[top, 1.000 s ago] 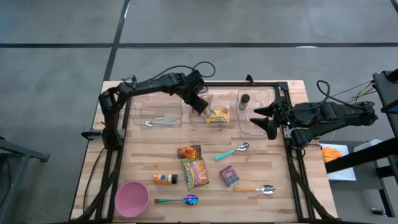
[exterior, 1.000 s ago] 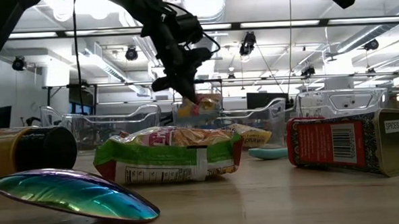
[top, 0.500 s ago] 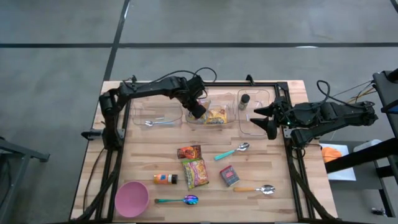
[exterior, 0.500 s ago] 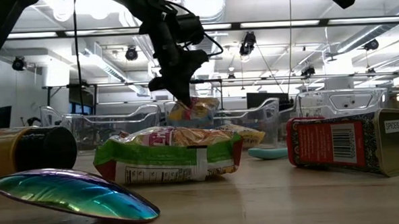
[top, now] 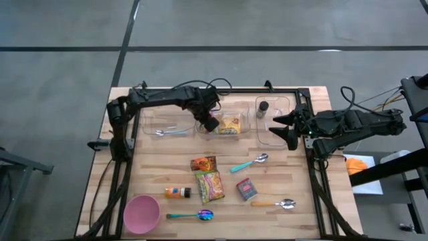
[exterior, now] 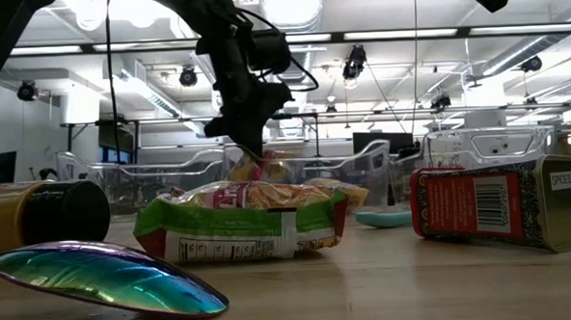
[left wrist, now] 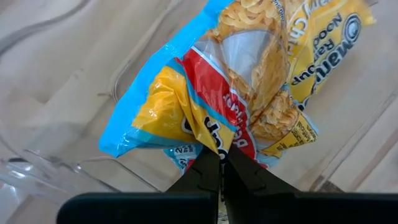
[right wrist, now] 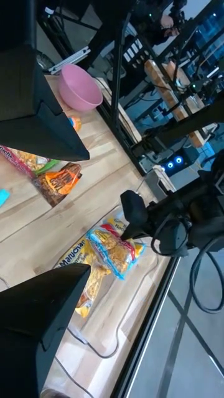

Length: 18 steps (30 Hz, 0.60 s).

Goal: Pick & Place Food Item
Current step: Put the blue noodle pack into the middle transparent bin

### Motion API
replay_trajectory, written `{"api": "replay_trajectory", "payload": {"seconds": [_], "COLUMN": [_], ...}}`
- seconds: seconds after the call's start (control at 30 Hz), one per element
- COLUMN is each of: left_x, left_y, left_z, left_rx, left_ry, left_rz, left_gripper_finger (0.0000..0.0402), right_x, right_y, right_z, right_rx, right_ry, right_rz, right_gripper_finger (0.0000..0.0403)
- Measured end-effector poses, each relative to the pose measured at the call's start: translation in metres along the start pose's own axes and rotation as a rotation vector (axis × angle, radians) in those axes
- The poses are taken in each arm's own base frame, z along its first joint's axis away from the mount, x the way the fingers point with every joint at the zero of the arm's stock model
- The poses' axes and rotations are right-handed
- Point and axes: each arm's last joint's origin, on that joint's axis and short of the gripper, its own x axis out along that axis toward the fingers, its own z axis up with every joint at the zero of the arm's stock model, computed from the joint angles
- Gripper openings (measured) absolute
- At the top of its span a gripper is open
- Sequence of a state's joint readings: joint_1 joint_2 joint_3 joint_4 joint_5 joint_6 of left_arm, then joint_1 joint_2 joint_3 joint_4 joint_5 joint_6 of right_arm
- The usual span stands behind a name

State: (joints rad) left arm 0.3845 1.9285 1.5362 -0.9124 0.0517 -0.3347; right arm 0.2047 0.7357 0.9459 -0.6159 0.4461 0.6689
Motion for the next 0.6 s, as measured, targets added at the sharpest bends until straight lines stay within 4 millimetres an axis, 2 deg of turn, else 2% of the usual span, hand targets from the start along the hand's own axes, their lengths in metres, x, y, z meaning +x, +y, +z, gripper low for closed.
{"api": "replay_trajectory", "payload": {"seconds": [0.6], "left_x": [0.0012], "left_y": [-0.0012], "left_z": [-0.0021], "left_rx": [0.005], "left_ry": [0.013], "left_rz": [-0.004], "left_gripper_finger": [0.0004], "right_x": [0.0], "right_y": [0.0], "right_z": [0.0], "right_rx": [0.002], "right_ry": [0.0], "right_rz": [0.0], "right_gripper_finger": [0.0278]}}
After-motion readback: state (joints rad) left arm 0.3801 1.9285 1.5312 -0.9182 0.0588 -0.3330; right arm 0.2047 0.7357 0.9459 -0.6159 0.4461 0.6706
